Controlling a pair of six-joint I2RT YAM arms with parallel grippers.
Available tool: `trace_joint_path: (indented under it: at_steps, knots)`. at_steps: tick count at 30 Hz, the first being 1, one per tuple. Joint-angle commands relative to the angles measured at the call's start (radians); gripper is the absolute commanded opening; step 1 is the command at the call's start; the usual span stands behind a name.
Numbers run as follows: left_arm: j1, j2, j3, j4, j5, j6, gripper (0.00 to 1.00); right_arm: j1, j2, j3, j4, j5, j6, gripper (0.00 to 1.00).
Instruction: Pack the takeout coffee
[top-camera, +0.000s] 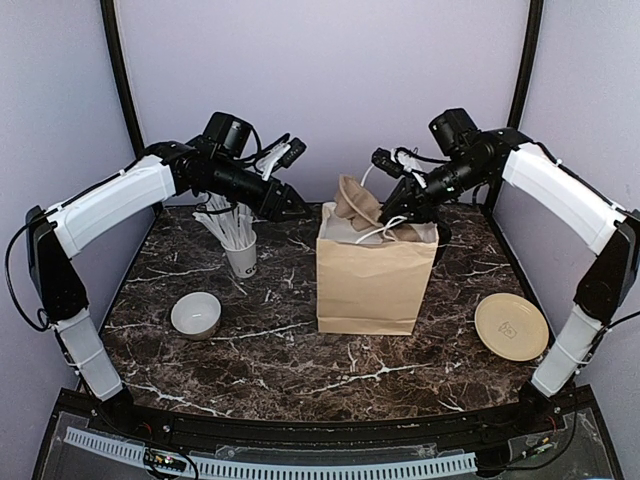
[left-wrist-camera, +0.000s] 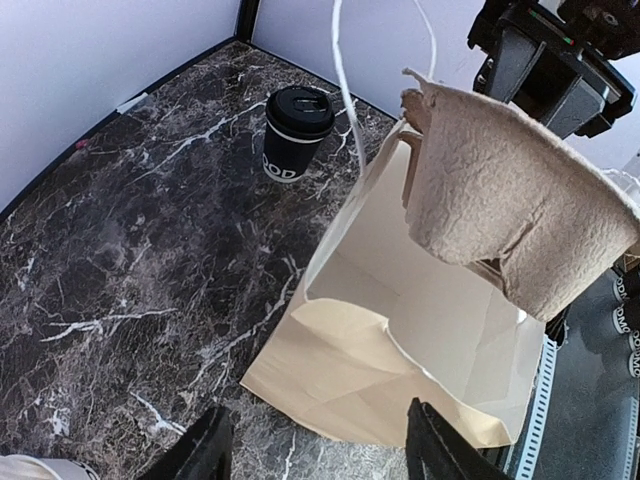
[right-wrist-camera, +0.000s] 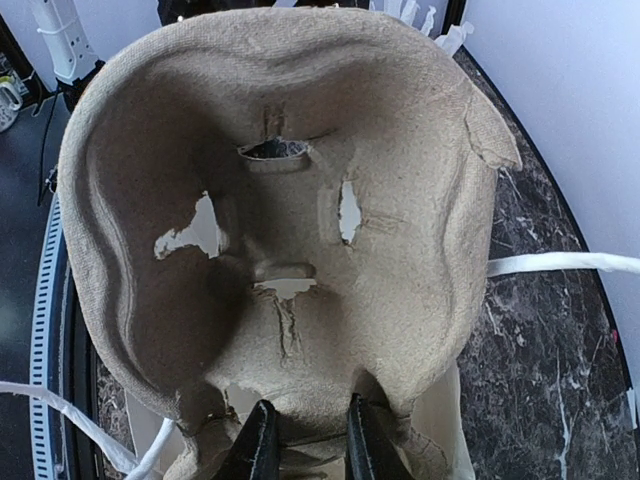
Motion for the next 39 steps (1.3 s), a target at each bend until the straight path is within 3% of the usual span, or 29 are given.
trace_joint_path:
  at_steps: [1,17,29,39]
  knots:
    - [0.01,-0.062,-0.028,0.006,-0.01,0.015,0.62,0.026,-0.015,0.016,-0.07,0.103,0.011,0.19]
    - [0.018,-0.091,-0.092,0.01,-0.035,0.016,0.62,0.137,0.073,0.105,-0.273,0.391,-0.019,0.19]
    - [0.018,-0.111,-0.135,0.025,-0.04,0.013,0.62,0.175,0.111,0.077,-0.284,0.449,-0.003,0.19]
    - [0.02,-0.104,-0.139,0.03,-0.04,0.015,0.62,0.175,0.023,0.074,-0.275,0.446,-0.02,0.19]
